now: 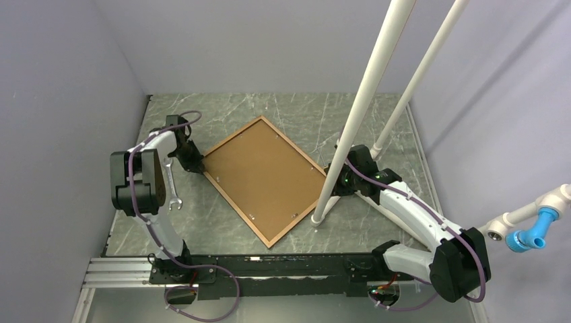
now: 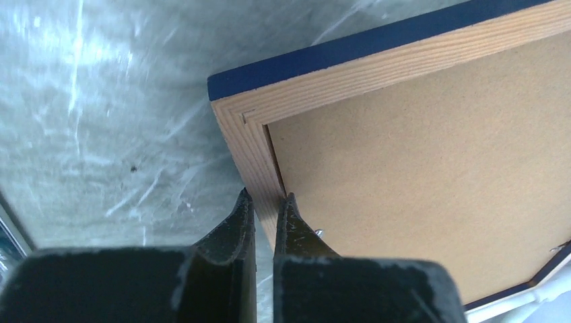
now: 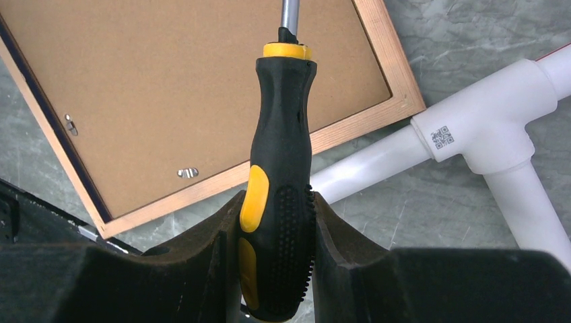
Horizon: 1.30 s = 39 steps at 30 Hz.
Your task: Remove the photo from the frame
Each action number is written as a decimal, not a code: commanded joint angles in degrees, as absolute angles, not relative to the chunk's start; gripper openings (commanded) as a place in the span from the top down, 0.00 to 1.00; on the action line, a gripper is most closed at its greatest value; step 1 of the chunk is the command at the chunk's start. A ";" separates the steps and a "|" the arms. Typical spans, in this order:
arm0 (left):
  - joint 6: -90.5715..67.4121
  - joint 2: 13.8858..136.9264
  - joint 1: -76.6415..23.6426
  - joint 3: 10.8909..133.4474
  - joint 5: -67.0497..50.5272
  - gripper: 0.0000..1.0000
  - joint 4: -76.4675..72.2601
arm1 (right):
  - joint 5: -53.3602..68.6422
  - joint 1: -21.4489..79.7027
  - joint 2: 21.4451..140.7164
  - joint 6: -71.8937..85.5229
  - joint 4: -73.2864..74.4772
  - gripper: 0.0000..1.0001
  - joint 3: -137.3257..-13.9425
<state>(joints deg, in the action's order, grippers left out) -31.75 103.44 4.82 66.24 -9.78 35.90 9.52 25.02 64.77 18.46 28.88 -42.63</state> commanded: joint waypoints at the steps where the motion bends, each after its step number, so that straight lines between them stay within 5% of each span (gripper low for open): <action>1: -16.46 107.84 3.94 72.60 -9.59 1.00 40.92 | 10.17 25.45 64.42 18.45 28.33 1.00 -44.15; 17: -14.71 111.04 4.90 76.09 -15.16 1.00 37.79 | 14.23 27.29 74.39 18.92 31.09 1.00 -48.40; 31: -15.78 110.89 5.88 75.26 -19.47 0.64 36.13 | 13.36 27.25 70.48 25.06 39.58 1.00 -46.31; 39: -15.77 111.62 5.89 75.54 -19.83 0.74 36.42 | 12.32 27.28 69.92 25.29 41.86 1.00 -46.66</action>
<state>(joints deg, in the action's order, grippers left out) -16.75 110.78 6.24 75.22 -15.84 37.19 13.45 27.20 71.85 24.12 40.71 -45.65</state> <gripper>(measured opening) 0.306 0.360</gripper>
